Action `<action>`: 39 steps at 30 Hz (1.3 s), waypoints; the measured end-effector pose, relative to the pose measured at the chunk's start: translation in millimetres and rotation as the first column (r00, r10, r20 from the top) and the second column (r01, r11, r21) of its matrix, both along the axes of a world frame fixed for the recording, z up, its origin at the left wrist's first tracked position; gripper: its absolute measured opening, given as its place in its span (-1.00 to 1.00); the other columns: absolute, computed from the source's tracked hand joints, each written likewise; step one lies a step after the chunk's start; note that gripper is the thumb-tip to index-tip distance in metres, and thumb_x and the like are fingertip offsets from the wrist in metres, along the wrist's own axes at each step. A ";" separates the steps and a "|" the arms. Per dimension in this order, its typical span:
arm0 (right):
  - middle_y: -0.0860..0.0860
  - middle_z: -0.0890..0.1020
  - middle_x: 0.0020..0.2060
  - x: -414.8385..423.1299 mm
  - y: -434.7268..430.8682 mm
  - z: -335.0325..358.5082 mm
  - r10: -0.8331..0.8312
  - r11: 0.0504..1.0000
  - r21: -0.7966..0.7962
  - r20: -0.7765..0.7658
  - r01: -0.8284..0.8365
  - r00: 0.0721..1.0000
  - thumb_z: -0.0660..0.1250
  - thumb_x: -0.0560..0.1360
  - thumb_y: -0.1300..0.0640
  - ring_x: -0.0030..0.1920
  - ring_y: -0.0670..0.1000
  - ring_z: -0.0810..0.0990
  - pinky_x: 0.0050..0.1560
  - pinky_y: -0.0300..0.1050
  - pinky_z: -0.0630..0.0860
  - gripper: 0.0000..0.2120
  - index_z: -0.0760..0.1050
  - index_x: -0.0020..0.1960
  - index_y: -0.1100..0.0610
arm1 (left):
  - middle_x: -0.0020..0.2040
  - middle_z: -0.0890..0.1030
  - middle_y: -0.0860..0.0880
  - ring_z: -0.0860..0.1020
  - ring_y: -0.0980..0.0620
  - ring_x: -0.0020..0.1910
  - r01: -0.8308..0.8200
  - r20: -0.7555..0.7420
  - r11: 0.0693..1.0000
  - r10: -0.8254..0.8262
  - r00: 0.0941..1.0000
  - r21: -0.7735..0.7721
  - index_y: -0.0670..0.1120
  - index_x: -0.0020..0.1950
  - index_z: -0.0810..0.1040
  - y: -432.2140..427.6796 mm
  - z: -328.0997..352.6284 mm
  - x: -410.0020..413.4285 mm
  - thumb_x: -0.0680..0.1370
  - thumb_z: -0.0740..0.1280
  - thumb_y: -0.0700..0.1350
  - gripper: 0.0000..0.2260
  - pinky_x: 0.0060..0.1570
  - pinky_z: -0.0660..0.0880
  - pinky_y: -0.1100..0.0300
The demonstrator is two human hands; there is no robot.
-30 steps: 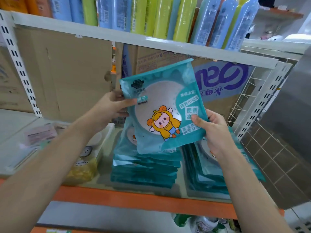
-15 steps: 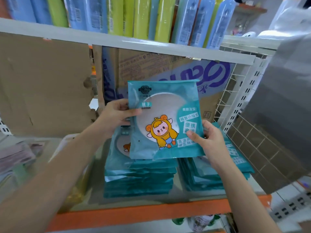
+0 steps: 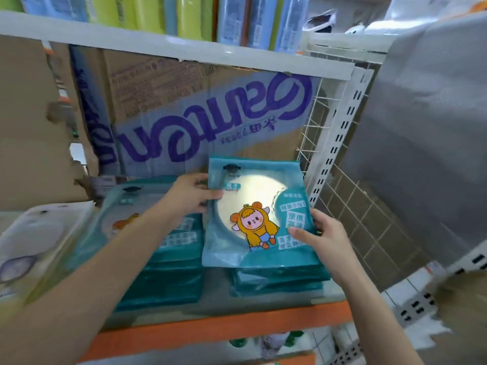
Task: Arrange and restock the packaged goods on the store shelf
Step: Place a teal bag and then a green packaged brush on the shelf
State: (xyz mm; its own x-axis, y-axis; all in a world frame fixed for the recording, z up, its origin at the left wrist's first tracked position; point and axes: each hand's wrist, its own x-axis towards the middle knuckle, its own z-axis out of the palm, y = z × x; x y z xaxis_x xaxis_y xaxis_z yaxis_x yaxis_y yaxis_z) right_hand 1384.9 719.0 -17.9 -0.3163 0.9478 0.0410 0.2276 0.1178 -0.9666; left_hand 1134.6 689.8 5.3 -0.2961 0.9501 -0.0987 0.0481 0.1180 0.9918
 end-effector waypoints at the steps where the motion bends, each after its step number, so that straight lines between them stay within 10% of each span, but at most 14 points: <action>1: -0.07 0.66 -0.10 7.0 5.5 -1.2 0.006 1.000 0.000 0.016 -0.006 1.000 0.42 0.41 0.18 -0.16 -0.06 0.68 -0.19 -0.08 0.63 -0.74 0.49 0.03 -0.06 | -0.01 0.60 -0.12 0.59 -0.05 -0.07 -0.013 -0.013 1.000 0.013 1.000 -0.008 -0.19 0.34 0.39 4.7 -2.2 6.9 0.44 0.39 -0.32 -0.53 -0.13 0.58 0.14; 13: -0.10 0.64 -0.15 50.7 49.1 -16.8 0.100 0.995 -0.035 0.158 -0.095 0.982 0.45 0.40 0.11 -0.15 -0.06 0.65 -0.07 0.04 0.61 -0.73 0.55 0.09 0.01 | -0.09 0.56 -0.03 0.53 0.09 -0.20 -0.198 -0.162 0.980 0.190 0.968 -0.034 -0.24 0.26 0.43 26.4 -23.3 57.7 0.46 0.35 -0.36 -0.62 -0.33 0.50 0.31; 17: -0.17 0.48 -0.21 56.8 51.9 -16.2 0.092 0.994 0.027 0.250 -0.101 0.964 0.44 0.40 0.09 -0.24 -0.17 0.53 -0.33 -0.28 0.48 -0.47 0.39 0.34 0.04 | 0.00 0.55 -0.10 0.54 0.00 -0.12 -0.231 -0.208 0.971 0.215 0.954 -0.055 -0.25 0.30 0.41 32.1 -29.3 60.9 0.45 0.36 -0.34 -0.59 -0.19 0.51 0.23; 32: -0.06 0.56 -0.22 64.5 56.1 -26.8 0.068 0.993 0.074 0.325 -0.097 0.943 0.42 0.41 -0.05 -0.24 -0.11 0.58 -0.31 -0.19 0.51 -0.43 0.36 0.37 0.01 | 0.16 0.52 -0.11 0.48 -0.01 0.05 -0.297 -0.275 0.954 0.276 0.921 -0.039 -0.21 0.30 0.43 33.2 -38.0 71.5 0.49 0.35 -0.26 -0.61 -0.05 0.41 0.16; 39: 0.01 0.54 0.11 61.2 63.4 -26.9 0.050 0.999 0.009 0.244 -0.053 0.969 0.29 0.42 -0.18 -0.07 -0.07 0.58 -0.07 -0.08 0.58 -0.33 0.29 0.41 0.13 | 0.03 0.49 0.08 0.49 0.05 0.02 -0.289 -0.110 0.957 0.285 0.952 -0.017 -0.08 0.26 0.37 26.7 -36.8 89.5 0.54 0.27 -0.23 -0.70 -0.21 0.35 0.30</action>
State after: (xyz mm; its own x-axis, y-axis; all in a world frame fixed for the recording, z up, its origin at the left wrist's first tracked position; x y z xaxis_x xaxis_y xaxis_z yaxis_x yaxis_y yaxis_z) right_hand 1446.1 782.4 -44.8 -0.3668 0.9299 -0.0291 0.4489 0.1495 -0.8810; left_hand 1224.1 716.6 -31.6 -0.5660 0.8204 -0.0814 0.1117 0.1741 0.9784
